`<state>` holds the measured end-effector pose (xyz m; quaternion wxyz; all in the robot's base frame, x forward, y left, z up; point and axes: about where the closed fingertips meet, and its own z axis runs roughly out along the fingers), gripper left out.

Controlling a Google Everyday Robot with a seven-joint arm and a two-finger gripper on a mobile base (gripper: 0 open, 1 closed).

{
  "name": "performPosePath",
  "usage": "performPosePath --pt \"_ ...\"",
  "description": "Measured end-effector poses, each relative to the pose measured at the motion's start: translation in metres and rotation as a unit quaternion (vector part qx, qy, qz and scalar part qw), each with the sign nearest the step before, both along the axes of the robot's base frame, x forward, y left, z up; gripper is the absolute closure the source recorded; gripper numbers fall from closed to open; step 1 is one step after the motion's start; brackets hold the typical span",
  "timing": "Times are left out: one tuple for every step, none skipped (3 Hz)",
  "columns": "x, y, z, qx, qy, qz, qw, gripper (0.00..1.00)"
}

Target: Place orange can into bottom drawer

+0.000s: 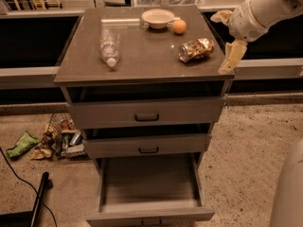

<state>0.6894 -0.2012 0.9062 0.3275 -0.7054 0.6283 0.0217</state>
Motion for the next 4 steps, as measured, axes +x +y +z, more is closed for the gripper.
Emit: performPosePath --pt "0.013 0.003 -0.009 -0.016 -0.004 0.006 0.9998 0.0" --pt "0.031 0.004 -0.015 0.0 -0.02 0.005 0.9998 0.0" --pt "0.048 0.006 -0.021 0.034 -0.032 0.003 0.9989 0.0" --pt "0.064 0.01 -0.029 0.065 -0.035 0.001 0.9973 0.0"
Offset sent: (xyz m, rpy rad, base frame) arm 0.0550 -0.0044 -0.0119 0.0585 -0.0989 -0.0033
